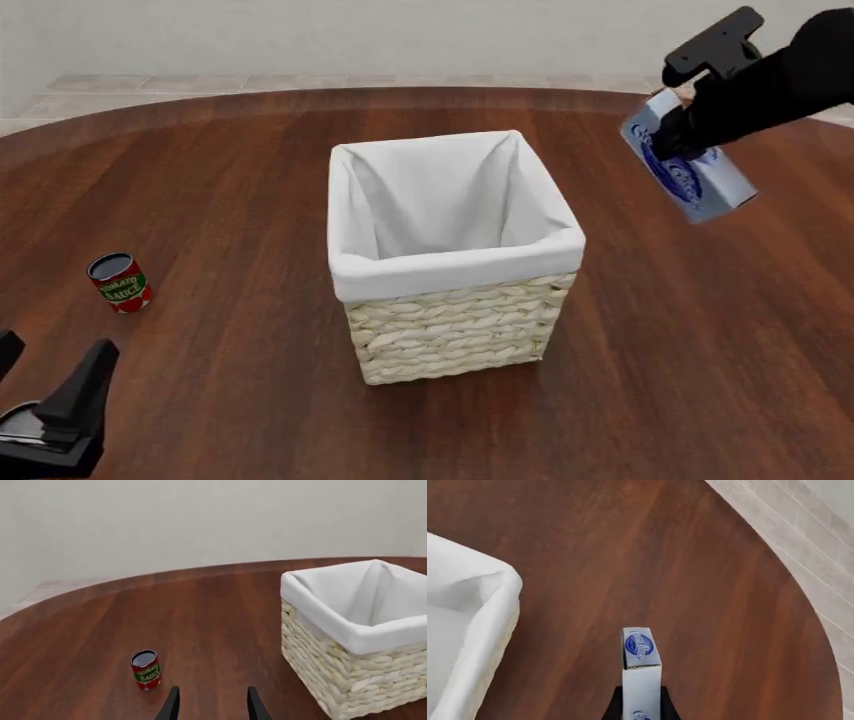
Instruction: Pick up the cream cheese box, and put it in the basket.
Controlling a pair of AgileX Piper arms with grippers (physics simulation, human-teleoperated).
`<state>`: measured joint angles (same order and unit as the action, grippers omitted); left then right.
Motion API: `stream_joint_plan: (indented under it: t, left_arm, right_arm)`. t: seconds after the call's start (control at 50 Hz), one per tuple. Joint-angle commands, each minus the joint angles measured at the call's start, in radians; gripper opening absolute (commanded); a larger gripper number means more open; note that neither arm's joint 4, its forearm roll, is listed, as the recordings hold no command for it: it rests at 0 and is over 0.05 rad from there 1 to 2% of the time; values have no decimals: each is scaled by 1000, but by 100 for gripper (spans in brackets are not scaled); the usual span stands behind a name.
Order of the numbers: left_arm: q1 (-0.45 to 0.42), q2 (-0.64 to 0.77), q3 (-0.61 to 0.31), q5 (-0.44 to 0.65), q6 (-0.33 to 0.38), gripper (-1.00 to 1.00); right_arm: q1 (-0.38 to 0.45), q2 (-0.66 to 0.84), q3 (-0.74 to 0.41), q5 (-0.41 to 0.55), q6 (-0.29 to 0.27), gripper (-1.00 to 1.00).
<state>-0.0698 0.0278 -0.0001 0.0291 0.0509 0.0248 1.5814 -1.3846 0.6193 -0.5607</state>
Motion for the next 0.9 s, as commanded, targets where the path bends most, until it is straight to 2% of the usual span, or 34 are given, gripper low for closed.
stream_joint_plan:
  t: [0.02, 0.04, 0.06, 0.1, 0.12, 0.16, 0.28, 0.32, 0.38, 0.4, 0.44, 0.46, 0.5, 0.54, 0.58, 0.64, 0.68, 0.7, 0.72, 0.74, 0.76, 0.78, 0.82, 0.9]
  left_arm:
    - [-13, -27, 0, 6, -6, 100]
    - [-16, -27, 0, 6, -6, 100]
    - [-16, -27, 0, 6, -6, 100]
    - [-22, -27, 0, -1, -8, 100]
    - [-22, -27, 0, -1, -8, 100]
    - [-21, -27, 0, -5, -14, 100]
    - [-28, -28, 0, -15, -10, 100]
    - [-29, -28, 0, -15, -8, 100]
    - [-30, -28, 0, -13, -8, 100]
    - [-30, -28, 0, -12, -8, 100]
    - [-28, -28, 0, -12, -8, 100]
    - [-27, -28, 0, -12, -9, 100]
    - [-24, -28, 0, -11, -10, 100]
    - [-23, -28, 0, -11, -10, 100]
    - [-22, -28, 0, -10, -10, 100]
    - [-23, -27, -1, -8, -11, 100]
    - [-24, -27, -1, -8, -10, 100]
    - [-25, -27, -1, -7, -10, 100]
    - [-25, -27, -1, -7, -10, 100]
    - [-25, -27, -1, -7, -10, 100]
    - [-25, -27, -1, -7, -11, 100]
    - [-25, -27, -1, -8, -11, 100]
    - [-27, -27, -1, -7, -10, 100]
    - [-32, -27, -1, -7, -9, 100]
  right_arm:
    - [105, -250, 177, -143, 226, -100]
    - [123, -287, 198, -161, 266, -100]
    - [123, -287, 198, -161, 266, -100]
    - [165, -381, 258, -210, 331, -100]
    - [165, -381, 258, -210, 331, -100]
    - [171, -433, 286, -255, 390, -100]
    - [182, -530, 416, -383, 417, -100]
    - [188, -547, 433, -399, 409, -100]
    - [194, -596, 469, -457, 447, -100]
    - [201, -612, 476, -467, 480, -100]
    - [205, -638, 495, -498, 476, -100]
    - [199, -638, 497, -514, 494, -100]
    - [177, -634, 504, -557, 485, -100]
    - [183, -639, 510, -561, 494, -100]
    - [195, -664, 531, -582, 471, -100]
    - [199, -695, 545, -614, 517, -100]
    - [194, -714, 539, -629, 484, -100]
    - [201, -735, 533, -634, 511, -100]
    - [201, -736, 533, -634, 511, -100]
    - [193, -732, 520, -636, 508, -100]
    - [197, -742, 510, -639, 473, -100]
    - [197, -742, 510, -639, 473, -100]
    - [186, -725, 481, -640, 550, -100]
    - [194, -722, 464, -653, 580, -100]
